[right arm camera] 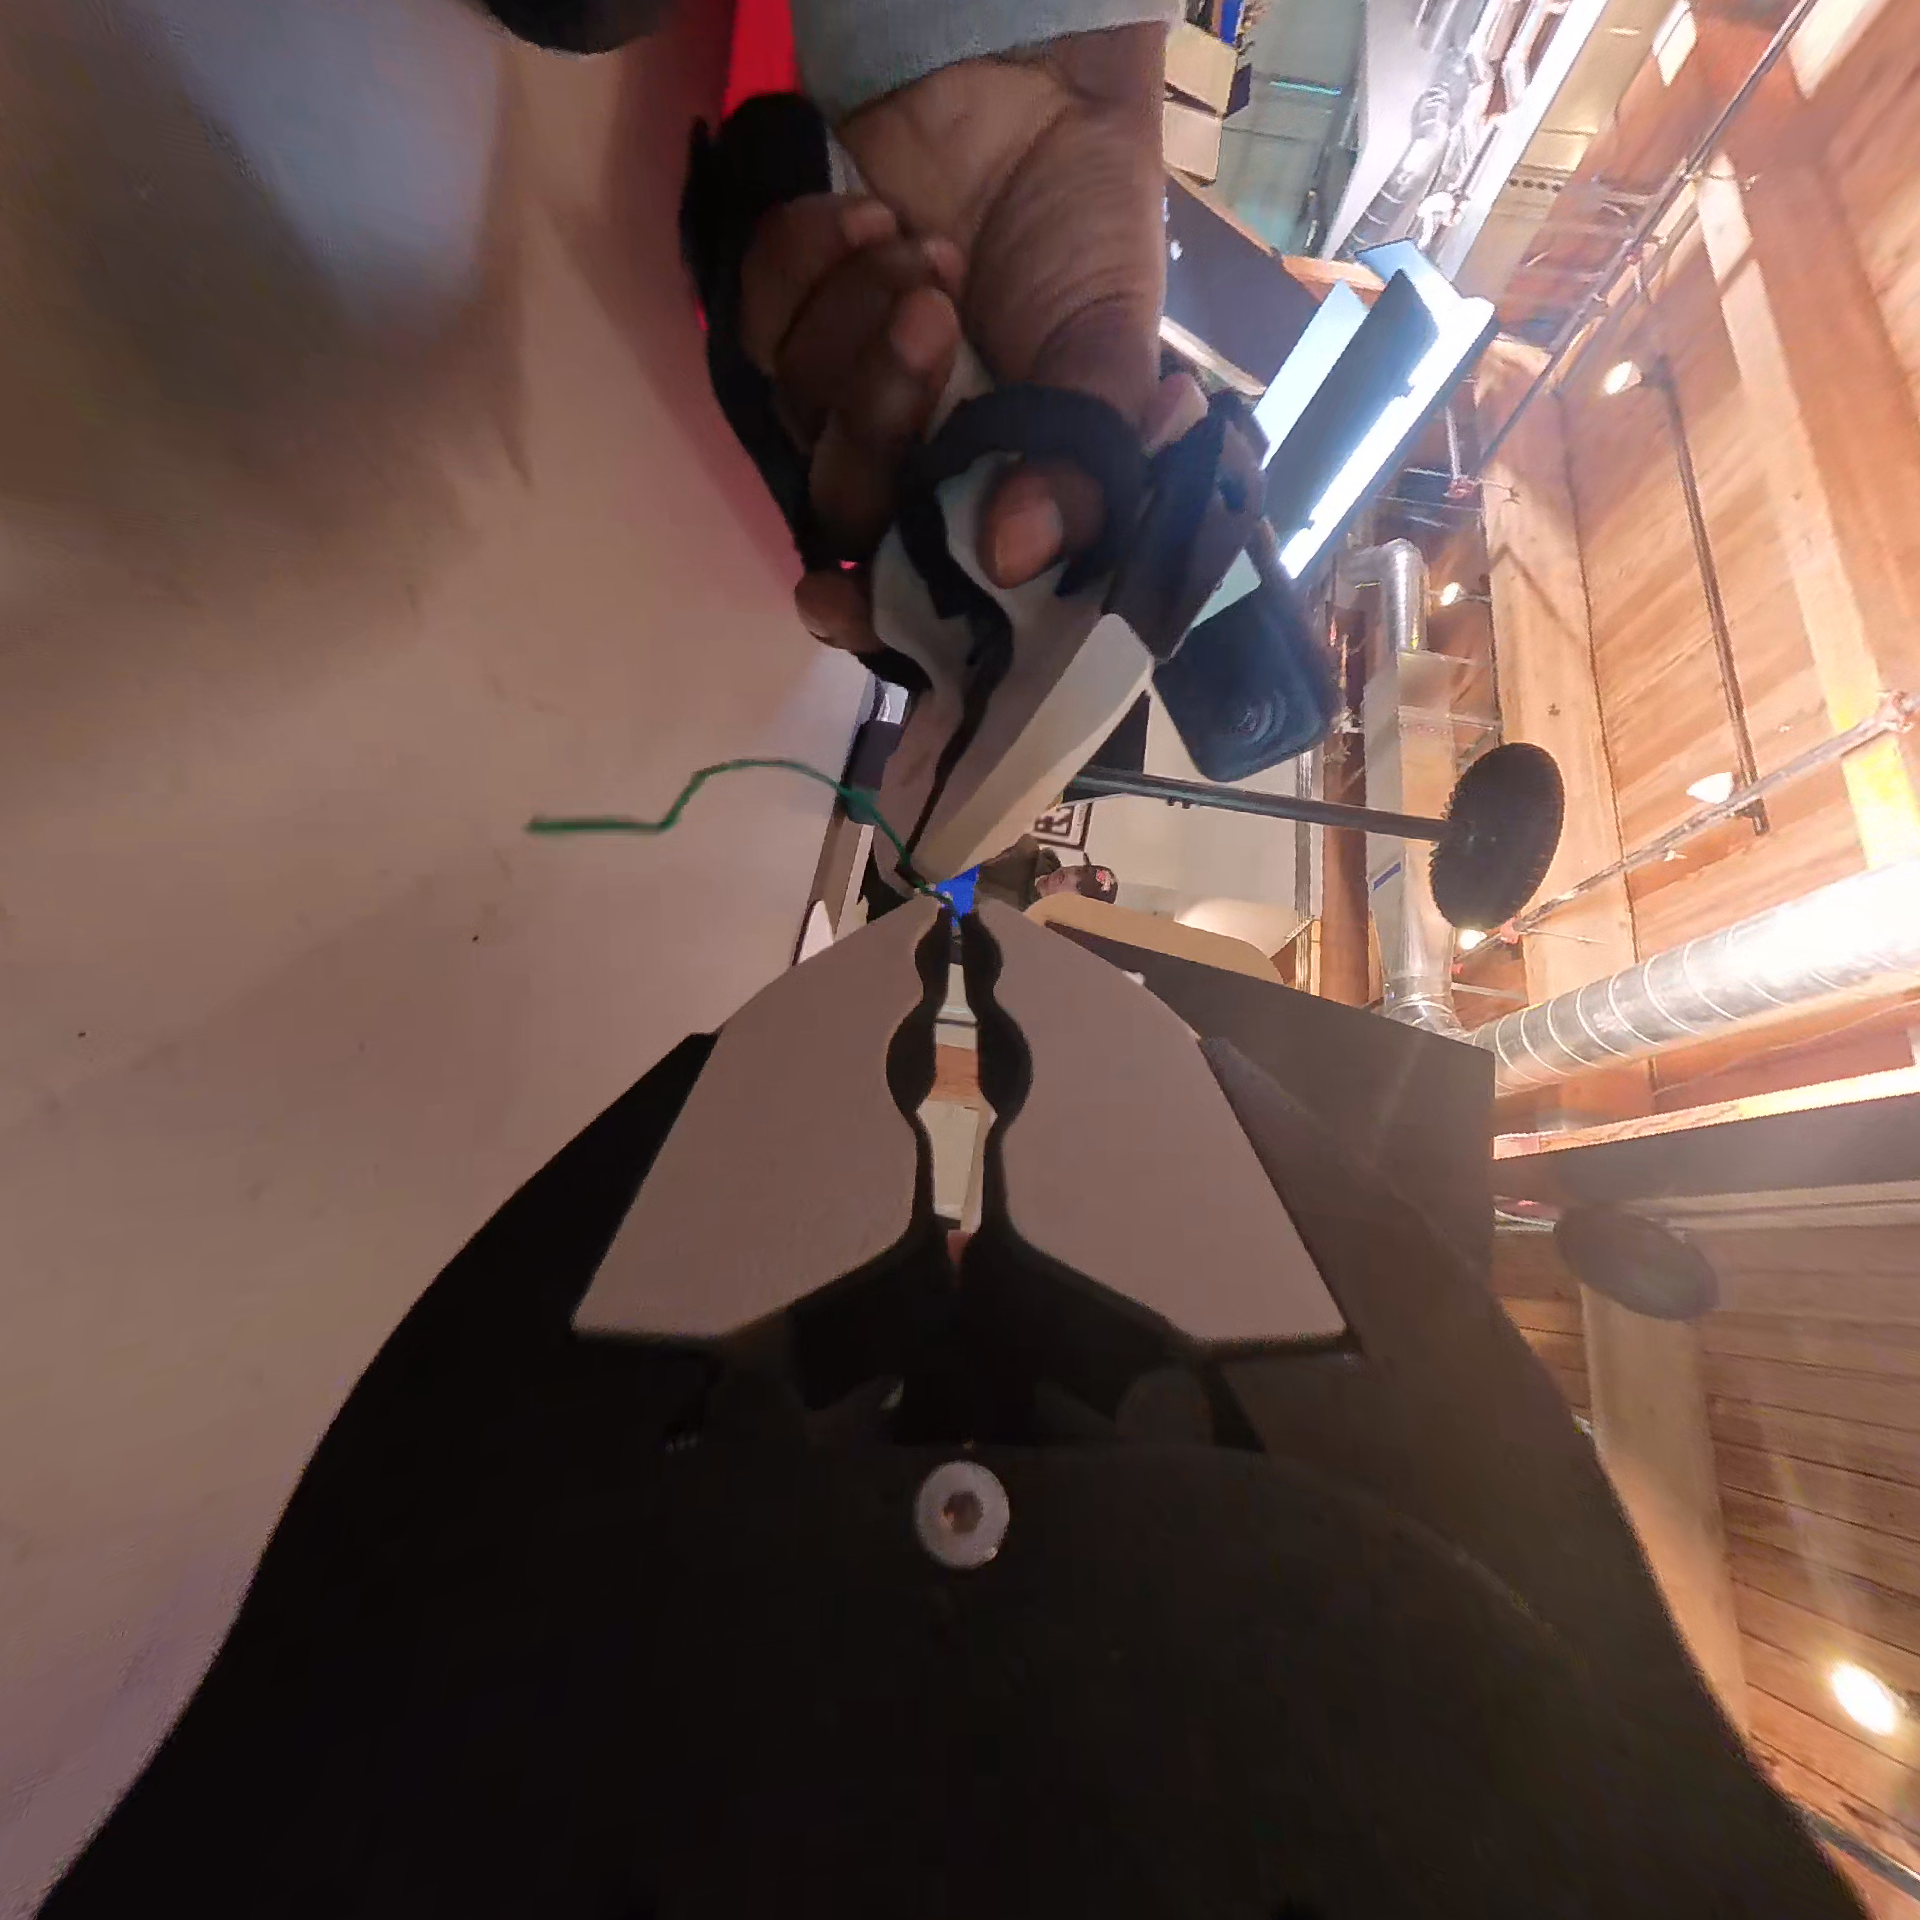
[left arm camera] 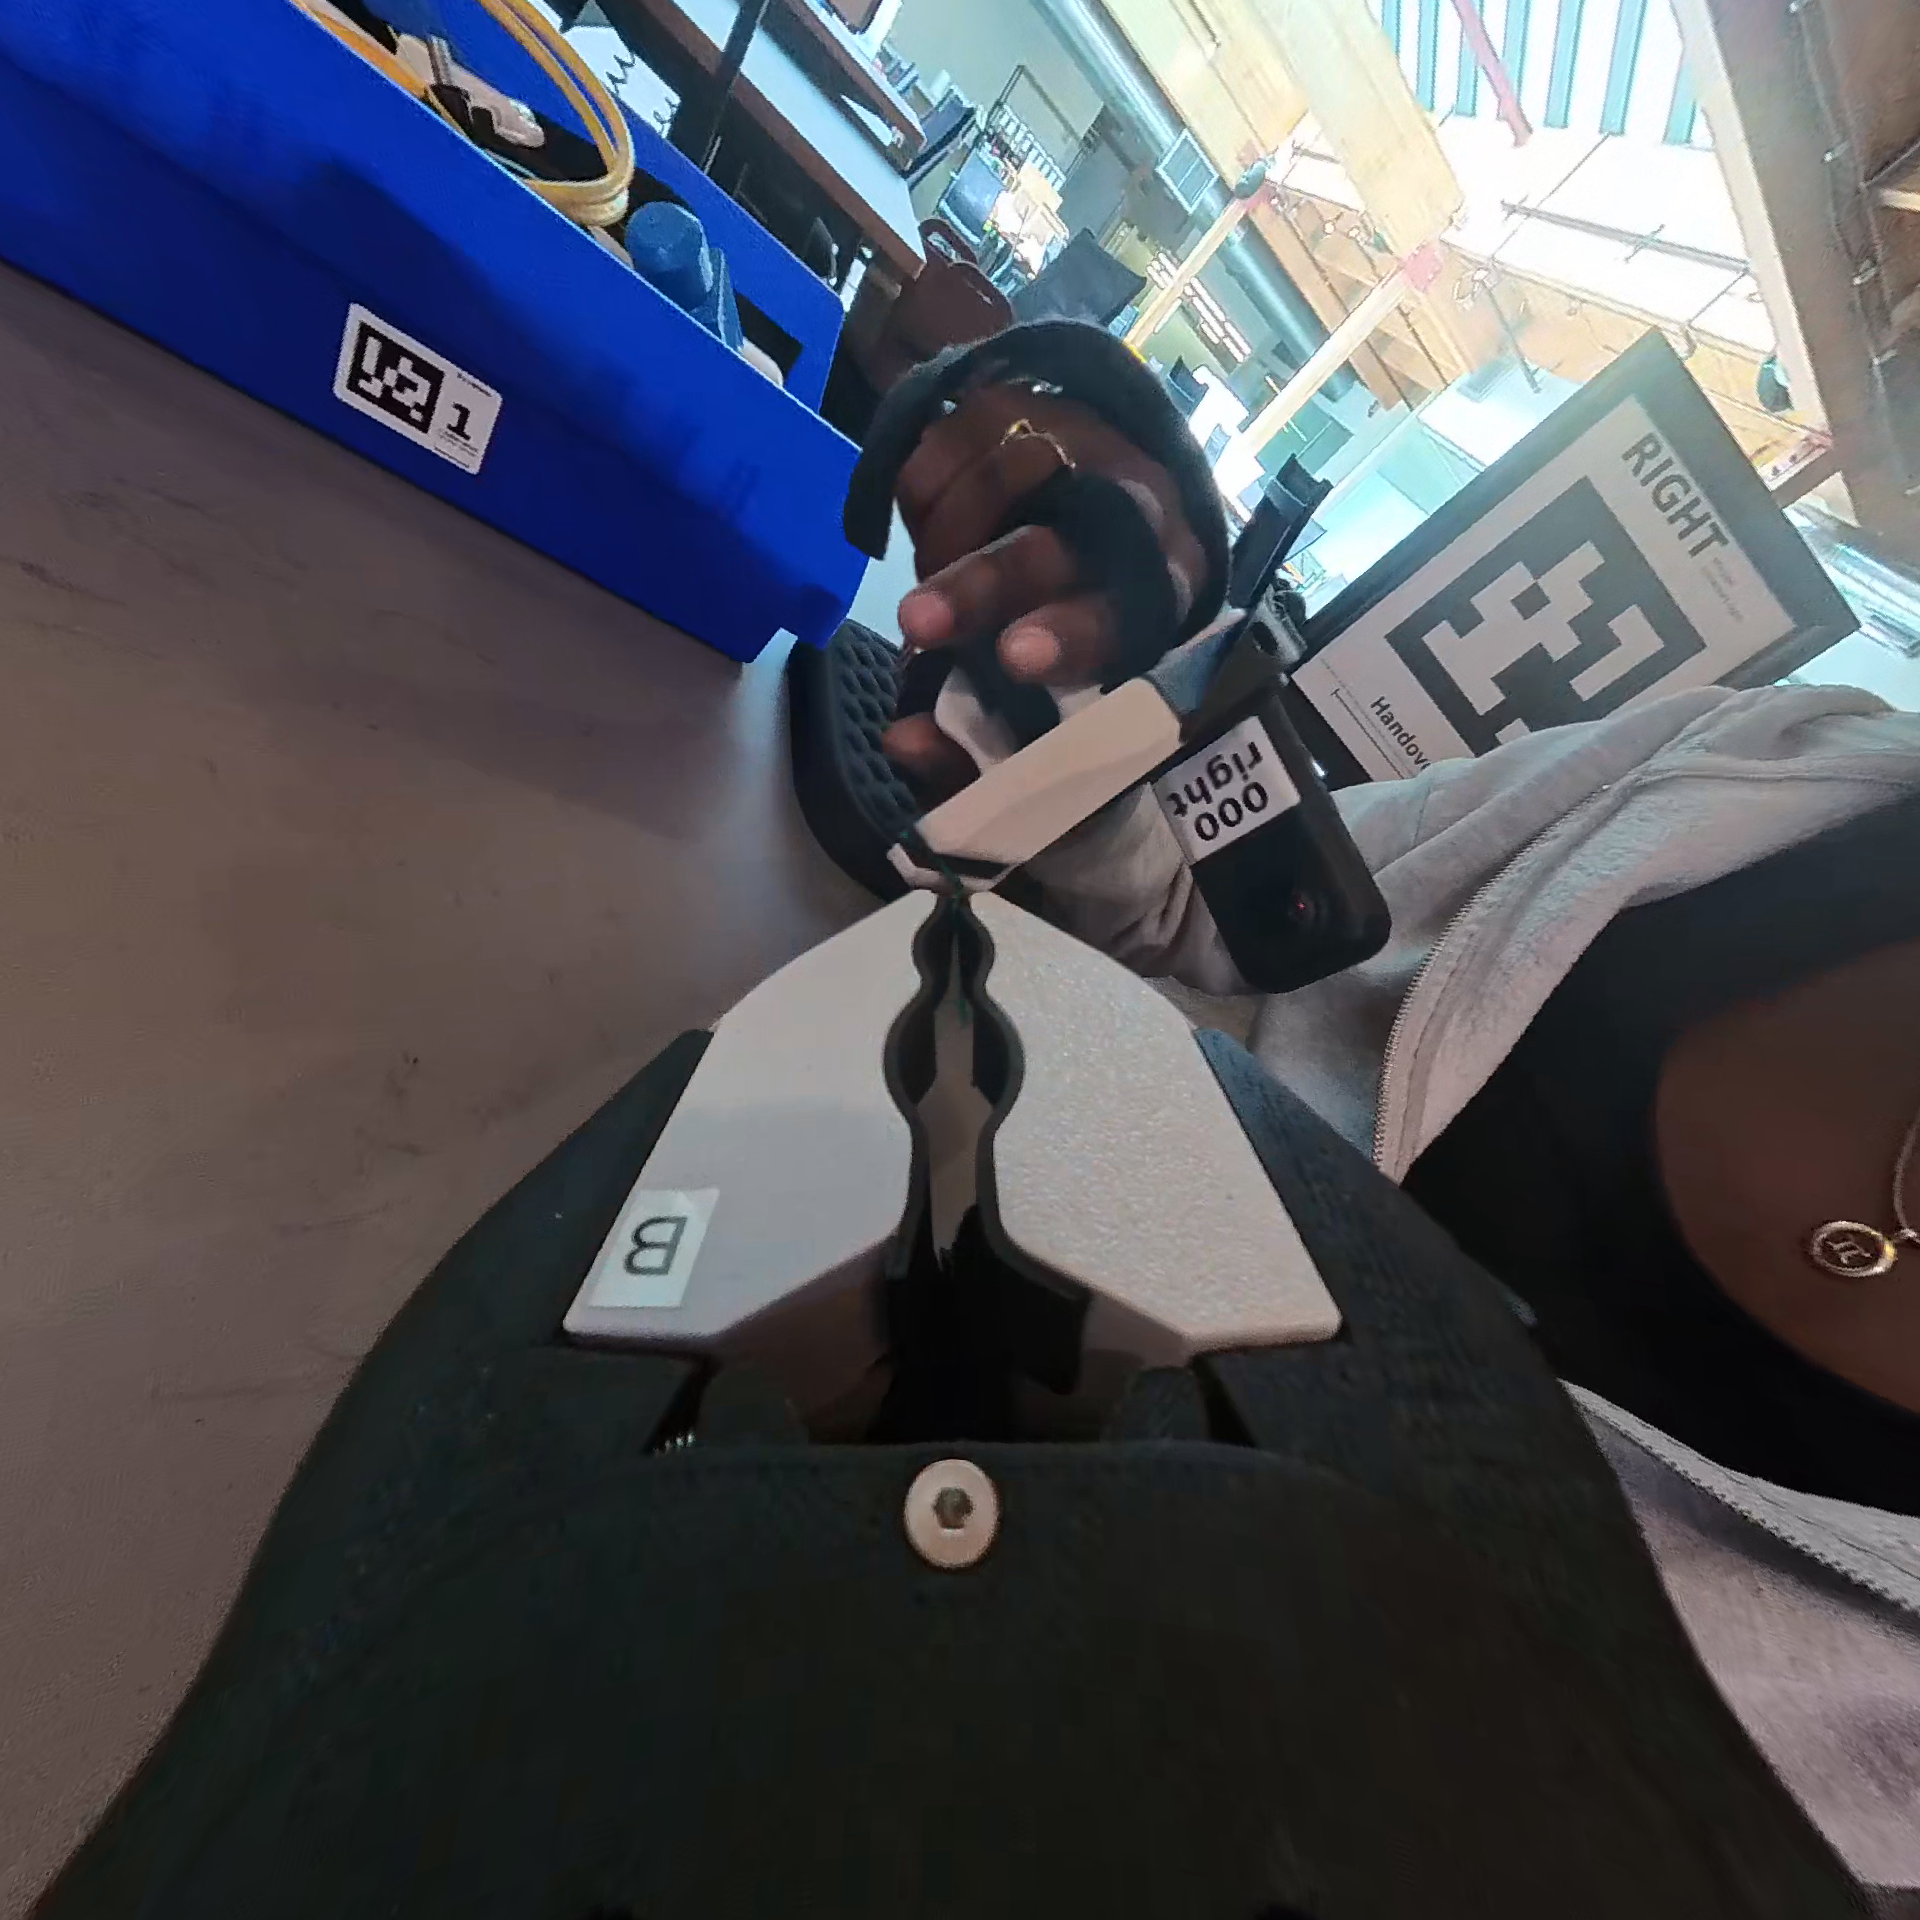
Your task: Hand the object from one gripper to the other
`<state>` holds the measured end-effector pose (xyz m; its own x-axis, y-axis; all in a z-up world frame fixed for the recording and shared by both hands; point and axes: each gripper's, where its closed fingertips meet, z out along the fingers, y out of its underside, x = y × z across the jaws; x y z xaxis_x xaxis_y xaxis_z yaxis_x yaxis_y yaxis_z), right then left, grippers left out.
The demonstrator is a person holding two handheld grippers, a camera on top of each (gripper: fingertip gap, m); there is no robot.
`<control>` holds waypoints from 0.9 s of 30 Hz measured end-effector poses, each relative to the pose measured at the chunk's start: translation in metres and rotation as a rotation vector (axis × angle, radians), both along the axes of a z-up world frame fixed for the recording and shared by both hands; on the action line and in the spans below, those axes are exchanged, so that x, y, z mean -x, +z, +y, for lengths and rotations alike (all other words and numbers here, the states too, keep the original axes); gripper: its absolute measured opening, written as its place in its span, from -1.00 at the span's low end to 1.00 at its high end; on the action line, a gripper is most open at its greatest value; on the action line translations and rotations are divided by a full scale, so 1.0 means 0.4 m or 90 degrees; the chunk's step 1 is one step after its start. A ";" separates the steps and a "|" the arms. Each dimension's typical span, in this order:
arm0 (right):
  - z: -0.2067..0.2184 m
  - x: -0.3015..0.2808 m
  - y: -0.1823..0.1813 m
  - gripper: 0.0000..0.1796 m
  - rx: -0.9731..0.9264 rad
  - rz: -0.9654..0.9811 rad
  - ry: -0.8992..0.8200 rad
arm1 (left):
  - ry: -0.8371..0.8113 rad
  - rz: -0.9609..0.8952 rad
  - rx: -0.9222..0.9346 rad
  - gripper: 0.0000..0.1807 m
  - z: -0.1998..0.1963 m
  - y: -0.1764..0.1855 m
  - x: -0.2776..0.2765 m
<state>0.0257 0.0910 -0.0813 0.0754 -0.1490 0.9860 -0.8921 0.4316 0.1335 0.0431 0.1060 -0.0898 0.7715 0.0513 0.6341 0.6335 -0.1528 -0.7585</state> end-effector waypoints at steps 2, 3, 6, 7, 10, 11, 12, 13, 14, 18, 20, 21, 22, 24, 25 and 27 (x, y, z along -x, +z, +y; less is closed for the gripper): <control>0.001 0.006 -0.007 -0.99 -0.007 -0.022 -0.012 | 0.001 0.003 -0.002 -0.99 0.000 0.001 0.002; 0.000 0.009 -0.007 -1.00 0.002 -0.055 -0.014 | 0.003 0.013 -0.009 -0.98 -0.001 0.006 0.004; 0.004 0.034 0.000 -0.99 0.072 -0.286 -0.023 | 0.015 0.071 -0.067 -0.80 -0.008 0.050 0.013; 0.007 0.044 -0.001 -0.99 0.096 -0.393 -0.024 | 0.030 0.106 -0.091 -0.74 -0.013 0.071 0.019; 0.009 0.055 0.008 -0.99 0.176 -0.743 0.009 | 0.106 0.249 -0.115 -0.60 -0.032 0.109 0.044; 0.008 0.055 0.013 -1.00 0.204 -0.863 0.026 | 0.129 0.303 -0.118 -0.57 -0.037 0.119 0.049; 0.008 0.054 0.015 -1.00 0.222 -0.980 0.041 | 0.153 0.364 -0.111 -0.55 -0.040 0.125 0.053; 0.008 0.050 0.012 -1.00 0.225 -1.090 0.052 | 0.179 0.433 -0.087 -0.54 -0.041 0.124 0.061; 0.007 0.043 0.007 -1.00 0.220 -1.184 0.063 | 0.203 0.505 -0.048 -0.54 -0.039 0.116 0.070; -0.009 0.006 -0.011 -1.00 0.168 -1.369 0.098 | 0.235 0.618 0.073 -0.60 -0.014 0.077 0.084; -0.014 0.000 -0.013 -1.00 0.162 -1.377 0.099 | 0.211 0.551 0.080 -0.67 -0.003 0.057 0.080; -0.015 0.001 -0.014 -0.99 0.163 -1.373 0.096 | 0.210 0.520 0.070 -0.69 -0.003 0.056 0.082; -0.013 0.003 -0.013 -0.99 0.167 -1.369 0.092 | 0.204 0.494 0.058 -0.74 -0.005 0.057 0.081; -0.012 0.004 -0.010 -0.99 0.170 -1.365 0.096 | 0.201 0.444 0.024 -0.88 -0.009 0.067 0.079; -0.013 0.002 -0.011 -1.00 0.166 -1.362 0.094 | 0.192 0.422 0.002 -0.92 -0.008 0.073 0.073; -0.016 -0.004 -0.014 -0.99 0.156 -1.355 0.091 | 0.178 0.375 -0.016 -0.96 -0.006 0.074 0.068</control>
<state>0.0271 0.0847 -0.0868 -0.8884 -0.1337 -0.4392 0.4070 0.2136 -0.8881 0.0160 0.1037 -0.0604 0.9500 0.2911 0.1129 0.1240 -0.0199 -0.9921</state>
